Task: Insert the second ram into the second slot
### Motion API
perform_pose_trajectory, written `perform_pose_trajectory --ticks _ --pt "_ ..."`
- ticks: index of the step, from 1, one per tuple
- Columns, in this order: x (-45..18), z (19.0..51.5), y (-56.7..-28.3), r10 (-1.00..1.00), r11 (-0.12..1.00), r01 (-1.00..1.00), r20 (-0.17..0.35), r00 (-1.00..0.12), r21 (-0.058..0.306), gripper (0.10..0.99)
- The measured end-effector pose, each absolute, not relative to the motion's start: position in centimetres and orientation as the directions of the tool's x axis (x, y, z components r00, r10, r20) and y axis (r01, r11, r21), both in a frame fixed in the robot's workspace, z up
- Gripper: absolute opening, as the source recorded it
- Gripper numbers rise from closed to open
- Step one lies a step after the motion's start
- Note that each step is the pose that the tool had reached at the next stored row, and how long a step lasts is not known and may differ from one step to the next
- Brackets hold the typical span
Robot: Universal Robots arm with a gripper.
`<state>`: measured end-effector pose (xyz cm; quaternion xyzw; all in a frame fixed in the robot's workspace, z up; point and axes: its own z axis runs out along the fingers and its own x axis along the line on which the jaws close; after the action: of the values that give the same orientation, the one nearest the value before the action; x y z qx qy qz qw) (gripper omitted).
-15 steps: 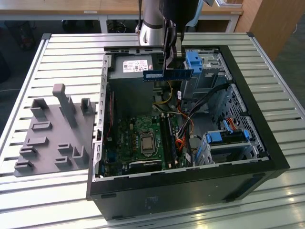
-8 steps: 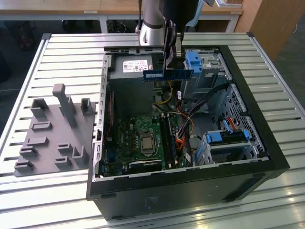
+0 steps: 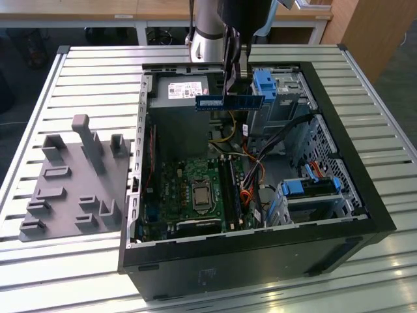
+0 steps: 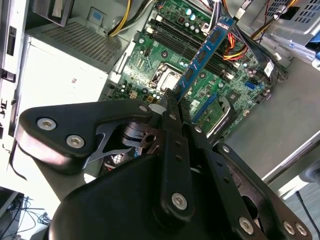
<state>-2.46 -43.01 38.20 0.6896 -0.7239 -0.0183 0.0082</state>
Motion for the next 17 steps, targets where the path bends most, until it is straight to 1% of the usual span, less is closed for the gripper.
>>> perform_pose_trajectory --ticks 17 --pt "-2.46 38.21 -43.01 -0.997 0.074 -0.997 -0.013 -0.074 0.038 0.137"
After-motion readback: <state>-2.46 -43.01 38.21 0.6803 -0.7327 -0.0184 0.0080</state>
